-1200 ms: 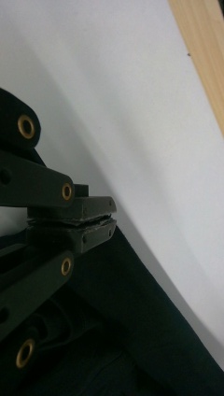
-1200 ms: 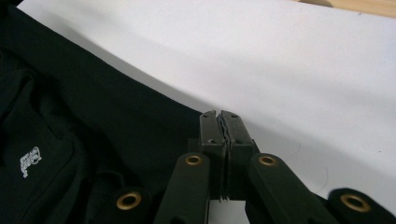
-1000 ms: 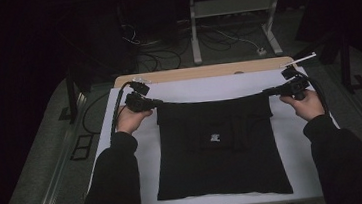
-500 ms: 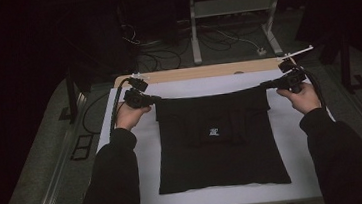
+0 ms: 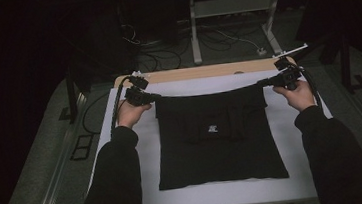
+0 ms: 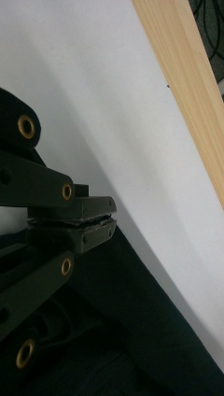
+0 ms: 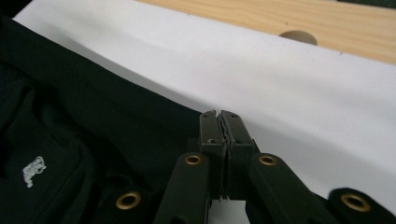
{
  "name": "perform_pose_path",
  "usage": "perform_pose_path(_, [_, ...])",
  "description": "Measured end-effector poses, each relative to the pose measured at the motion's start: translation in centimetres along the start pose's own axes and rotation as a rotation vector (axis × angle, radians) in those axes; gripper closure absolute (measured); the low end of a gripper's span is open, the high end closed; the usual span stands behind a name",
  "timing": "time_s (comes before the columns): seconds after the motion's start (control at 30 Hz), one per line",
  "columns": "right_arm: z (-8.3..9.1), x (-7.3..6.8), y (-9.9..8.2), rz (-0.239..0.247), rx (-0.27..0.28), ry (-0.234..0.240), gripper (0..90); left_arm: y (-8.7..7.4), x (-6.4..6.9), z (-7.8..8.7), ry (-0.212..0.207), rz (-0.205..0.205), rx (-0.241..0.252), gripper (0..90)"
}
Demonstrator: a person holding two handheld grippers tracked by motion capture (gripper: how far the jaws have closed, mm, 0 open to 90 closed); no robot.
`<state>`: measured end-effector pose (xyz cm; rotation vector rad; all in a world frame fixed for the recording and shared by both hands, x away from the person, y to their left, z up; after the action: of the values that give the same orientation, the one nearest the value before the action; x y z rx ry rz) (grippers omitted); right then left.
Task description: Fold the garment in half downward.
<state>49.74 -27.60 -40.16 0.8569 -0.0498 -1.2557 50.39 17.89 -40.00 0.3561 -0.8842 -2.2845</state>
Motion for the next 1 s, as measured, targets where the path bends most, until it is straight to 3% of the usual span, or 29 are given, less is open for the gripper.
perform_pose_path(0.1, [-0.7,0.5,-0.2,-0.018,-0.014,0.005,87.0,-0.3,-0.2,-0.8,0.003,0.026,0.000,86.8])
perform_pose_path(0.3, [-2.2,1.3,-0.6,-0.041,-0.056,0.004,86.4,-0.9,-0.4,-2.2,0.000,0.040,-0.018,86.4])
perform_pose_path(0.4, [-2.7,1.9,-0.8,-0.078,-0.069,0.014,86.4,-1.4,-0.3,-2.7,-0.011,0.062,-0.018,85.7])
perform_pose_path(0.5, [-3.0,2.3,-1.0,-0.101,-0.074,0.036,84.7,-1.8,-0.3,-3.2,-0.014,0.080,-0.047,77.6])
perform_pose_path(0.6, [-3.0,2.2,-1.2,-0.101,-0.065,0.053,78.4,-2.2,-0.2,-3.5,-0.048,0.101,-0.056,76.3])
perform_pose_path(0.67, [-3.1,2.1,-1.4,-0.111,-0.071,0.074,74.6,-2.3,0.0,-3.5,-0.060,0.117,-0.039,69.7])
perform_pose_path(0.73, [-3.1,1.9,-1.5,-0.093,-0.078,0.065,68.2,-2.4,0.1,-3.4,-0.072,0.123,-0.026,63.1])
perform_pose_path(0.83, [-2.9,1.4,-1.7,-0.074,-0.060,0.051,57.7,-2.4,0.3,-3.1,-0.056,0.111,-0.017,54.1])
perform_pose_path(1.0, [-2.2,0.5,-1.4,-0.050,-0.039,0.069,40.8,-2.2,0.6,-2.3,-0.094,0.107,0.044,42.4])
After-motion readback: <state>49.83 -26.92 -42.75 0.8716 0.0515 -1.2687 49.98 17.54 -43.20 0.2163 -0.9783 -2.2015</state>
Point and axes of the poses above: each handheld gripper's, and its own axes: z roughly backward along the jaws, y roughly out of its top, x roughly to its right, the point moved 3 cm from there along -z, roughly forward along the jaws, and after that the axes turned 11 degrees about -z, right-handed, at the moved point
